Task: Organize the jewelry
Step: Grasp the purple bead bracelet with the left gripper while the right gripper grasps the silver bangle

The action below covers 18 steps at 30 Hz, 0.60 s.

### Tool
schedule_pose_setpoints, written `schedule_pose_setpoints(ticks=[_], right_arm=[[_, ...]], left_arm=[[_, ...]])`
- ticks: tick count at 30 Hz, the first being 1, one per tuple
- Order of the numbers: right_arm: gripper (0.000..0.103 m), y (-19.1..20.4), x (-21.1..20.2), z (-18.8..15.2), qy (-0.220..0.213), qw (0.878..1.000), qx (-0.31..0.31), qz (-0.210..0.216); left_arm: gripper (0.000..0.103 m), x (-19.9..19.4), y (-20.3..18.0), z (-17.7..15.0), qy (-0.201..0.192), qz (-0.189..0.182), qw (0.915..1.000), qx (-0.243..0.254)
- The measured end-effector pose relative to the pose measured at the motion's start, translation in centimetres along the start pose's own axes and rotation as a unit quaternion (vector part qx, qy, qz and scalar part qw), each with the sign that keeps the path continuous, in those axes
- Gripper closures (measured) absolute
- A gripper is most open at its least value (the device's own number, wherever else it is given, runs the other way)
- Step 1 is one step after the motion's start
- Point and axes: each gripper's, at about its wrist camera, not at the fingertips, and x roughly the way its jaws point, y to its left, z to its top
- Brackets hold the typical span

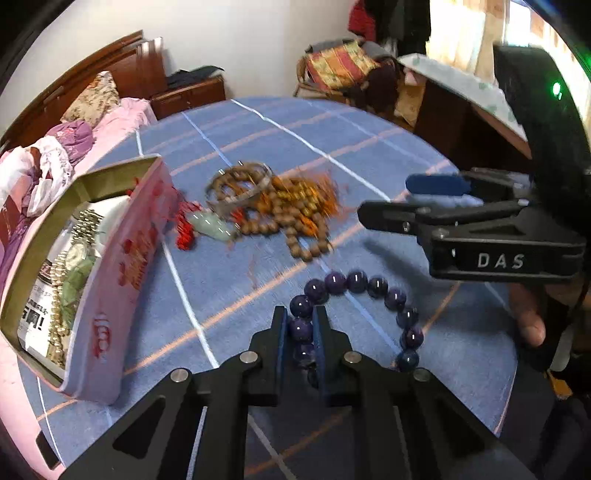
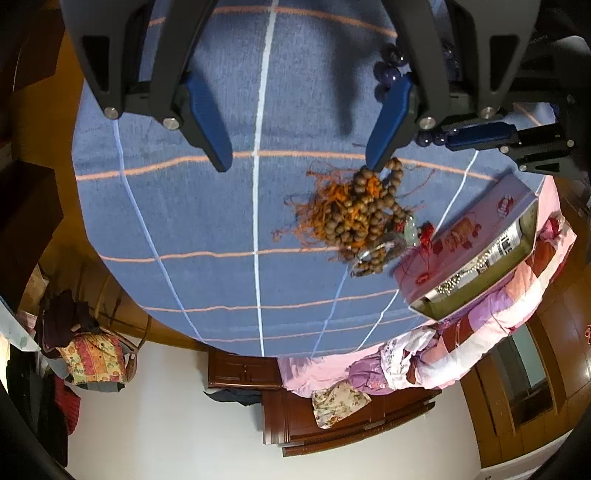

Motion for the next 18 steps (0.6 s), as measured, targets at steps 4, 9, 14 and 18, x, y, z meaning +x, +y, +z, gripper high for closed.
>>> schedule_pose_setpoints(ticks=[4,9,14,18], right_arm=[[0.03,-0.2,0.3,1.7,-0.006,1.0,0.01,0.011],[0.047,0.4,1.7,5.0,-0.008,0.999,0.02,0.026],[0.062,1.1,4.0,7.2,0.007,0.999,0.022,0.025],[0.064,1.8,5.0,7.5,0.02,0.999,0.012,0.028]], left_arm=[[0.09,-2.2,1.4,1.6,-0.041,0.01,0.9989,-0.021],[0.09,-4.3,3.6,3.6,-0.081,0.029,0.995,-0.051],[0.09,-5.1,5.8,5.2,-0.11,0.049,0.9891,-0.085],[0.09,-4.8,7.2,6.2,-0.12,0.052,0.9864,-0.1]])
